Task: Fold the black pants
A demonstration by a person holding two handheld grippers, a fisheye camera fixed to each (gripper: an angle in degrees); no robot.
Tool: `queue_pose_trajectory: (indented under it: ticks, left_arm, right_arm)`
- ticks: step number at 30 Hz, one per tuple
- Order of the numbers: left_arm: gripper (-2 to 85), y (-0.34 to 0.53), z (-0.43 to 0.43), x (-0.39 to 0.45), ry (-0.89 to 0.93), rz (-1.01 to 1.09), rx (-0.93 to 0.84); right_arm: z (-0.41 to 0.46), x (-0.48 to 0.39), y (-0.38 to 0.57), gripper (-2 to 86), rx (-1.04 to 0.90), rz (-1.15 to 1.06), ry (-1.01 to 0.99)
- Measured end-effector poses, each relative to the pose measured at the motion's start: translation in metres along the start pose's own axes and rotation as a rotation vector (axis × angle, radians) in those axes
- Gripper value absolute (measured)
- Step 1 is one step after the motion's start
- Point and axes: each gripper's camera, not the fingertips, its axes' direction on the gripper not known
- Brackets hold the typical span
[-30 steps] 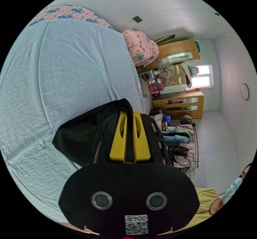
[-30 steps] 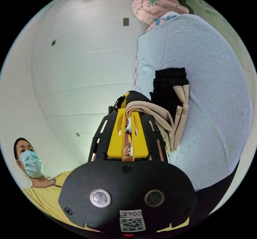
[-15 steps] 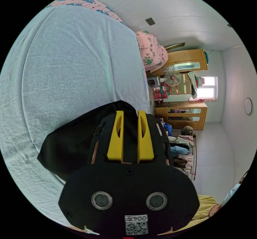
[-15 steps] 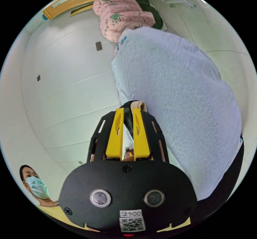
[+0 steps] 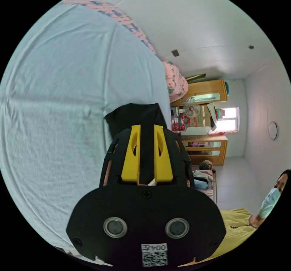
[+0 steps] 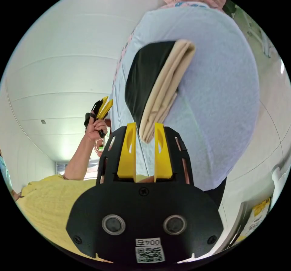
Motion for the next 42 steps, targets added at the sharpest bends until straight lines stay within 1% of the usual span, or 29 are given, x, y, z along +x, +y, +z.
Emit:
queue_pose_trajectory:
  ticks: [2,4,5,9,12,16,18,21,23,25,28,30,33,35,37,42]
  left_arm:
    - [7.7,0.028,-0.004,-0.037,0.038,-0.127,0.014]
    - [7.9,0.038,-0.003,-0.053,0.034,-0.164,0.014]
    - [8.1,0.04,0.001,-0.058,0.023,-0.166,0.002]
    - [9.0,0.038,0.012,-0.063,0.022,-0.155,-0.03]
    - [9.7,0.034,0.015,-0.059,0.021,-0.144,-0.019]
    - [10.8,0.025,0.016,-0.057,0.018,-0.14,-0.044]
    - [10.7,0.023,0.014,-0.059,0.011,-0.15,-0.042]
    - [9.3,0.022,0.009,-0.063,0.007,-0.187,-0.036]
    - [6.6,0.024,0.005,-0.065,0.007,-0.213,-0.019]
    - [4.9,0.024,0.0,-0.06,-0.03,-0.191,-0.007]
    - [3.8,0.022,-0.007,-0.054,-0.111,-0.128,-0.025]
    - [3.7,0.023,-0.008,-0.058,-0.124,-0.116,-0.041]
    - [4.4,0.027,-0.016,-0.071,-0.047,-0.151,-0.031]
    - [5.6,0.031,-0.026,-0.074,0.021,-0.152,-0.025]
    - [6.5,0.035,-0.039,-0.074,0.067,-0.148,-0.011]
    - [6.7,0.069,-0.08,-0.078,0.216,-0.15,0.049]
  right_arm:
    - [0.026,0.0,0.016,11.0,-0.077,-0.003,0.017]
    - [0.042,-0.004,0.025,11.4,-0.109,-0.041,0.068]
    - [0.052,-0.007,0.03,11.7,-0.13,-0.065,0.106]
    - [0.079,-0.008,0.039,12.4,-0.18,-0.062,0.146]
    - [0.094,-0.003,0.043,12.7,-0.184,-0.031,0.13]
    - [0.101,0.01,0.04,13.4,-0.121,0.049,0.045]
    - [0.103,0.014,0.038,13.2,-0.102,0.07,0.033]
    - [0.107,0.019,0.035,9.5,-0.101,0.092,0.031]
    - [0.108,0.018,0.033,5.6,-0.099,0.076,0.061]
    - [0.107,0.015,0.033,3.4,-0.119,0.052,0.117]
    - [0.101,0.008,0.036,2.7,-0.154,-0.046,0.26]
    - [0.102,0.011,0.037,3.0,-0.166,-0.072,0.3]
    - [0.103,0.02,0.034,4.6,-0.184,-0.048,0.255]
    - [0.094,0.029,0.033,8.7,-0.202,0.007,0.189]
    - [0.082,0.037,0.035,10.9,-0.203,0.041,0.147]
    - [0.048,0.062,0.044,14.6,-0.097,0.123,-0.014]
